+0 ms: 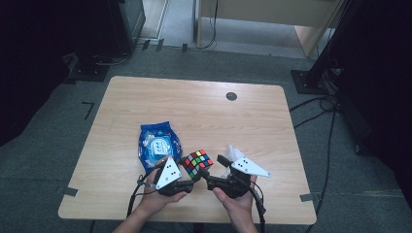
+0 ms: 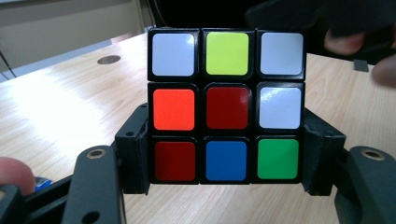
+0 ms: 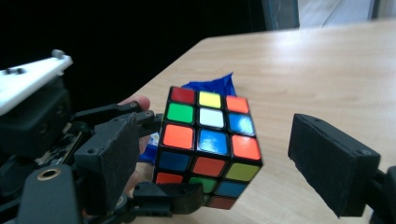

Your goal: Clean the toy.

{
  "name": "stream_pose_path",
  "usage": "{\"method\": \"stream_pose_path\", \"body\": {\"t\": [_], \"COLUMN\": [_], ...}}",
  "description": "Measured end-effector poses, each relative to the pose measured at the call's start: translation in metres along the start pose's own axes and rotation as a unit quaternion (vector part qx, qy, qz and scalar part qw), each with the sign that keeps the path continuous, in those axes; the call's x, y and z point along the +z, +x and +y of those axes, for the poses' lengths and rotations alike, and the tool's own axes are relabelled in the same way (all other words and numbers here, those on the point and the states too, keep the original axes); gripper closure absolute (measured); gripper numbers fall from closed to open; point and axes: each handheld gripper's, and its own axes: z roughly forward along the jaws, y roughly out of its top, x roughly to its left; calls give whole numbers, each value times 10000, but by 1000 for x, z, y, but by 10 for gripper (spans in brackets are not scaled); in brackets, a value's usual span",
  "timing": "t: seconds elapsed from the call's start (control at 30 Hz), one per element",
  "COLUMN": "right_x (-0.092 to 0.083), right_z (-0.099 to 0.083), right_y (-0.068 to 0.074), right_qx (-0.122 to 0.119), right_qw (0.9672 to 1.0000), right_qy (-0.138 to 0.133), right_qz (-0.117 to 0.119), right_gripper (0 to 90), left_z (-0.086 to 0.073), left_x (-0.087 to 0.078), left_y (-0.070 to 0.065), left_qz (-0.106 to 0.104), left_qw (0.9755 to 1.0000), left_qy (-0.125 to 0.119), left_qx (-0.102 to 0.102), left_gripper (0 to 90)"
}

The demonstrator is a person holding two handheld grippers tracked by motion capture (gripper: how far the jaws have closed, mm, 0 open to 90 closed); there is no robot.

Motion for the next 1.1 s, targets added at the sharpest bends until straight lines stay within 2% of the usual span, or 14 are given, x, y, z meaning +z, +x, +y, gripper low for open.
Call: {"method": "stream_pose_path", "body": {"t": [0.03,0.13,0.17,0.2,0.3,0.4,0.53,0.6,0.67,0.73,0.87,1.1], "right_x": [6,9,10,13,14,13,11,10,3,-3,-7,2], "right_z": [-4,-6,-8,-9,-11,-10,-8,-7,1,5,8,4], "right_y": [-1,-2,-3,-4,-5,-5,-8,-9,-17,-21,-22,-14], "right_qx": [180,302,365,444,508,474,477,480,457,433,358,329], "right_qw": [9998,9993,9990,9985,9979,9981,9978,9979,9983,9986,9989,9967], "right_qy": [121,199,233,274,330,342,403,400,354,303,284,603], "right_qz": [30,56,70,137,221,196,202,168,103,89,128,430], "right_gripper": [168,183,205,274,327,337,343,343,343,343,343,342], "left_z": [0,1,1,1,2,2,1,0,-2,-4,-6,-4], "left_x": [0,1,1,1,2,3,4,3,2,2,2,4], "left_y": [-1,-4,-5,-7,-9,-9,-8,-7,-6,-4,2,-7], "left_qz": [-20,-78,-89,-98,-101,-112,-272,-333,-369,-250,-136,-157], "left_qw": [10000,9999,9999,9999,9999,9998,9996,9993,9987,9985,9984,9968], "left_qy": [-5,-55,-58,-70,-75,-50,10,67,139,233,268,261], "left_qx": [20,33,48,74,117,126,99,184,312,423,483,734], "left_gripper": [342,341,341,341,341,337,320,307,287,299,309,312]}}
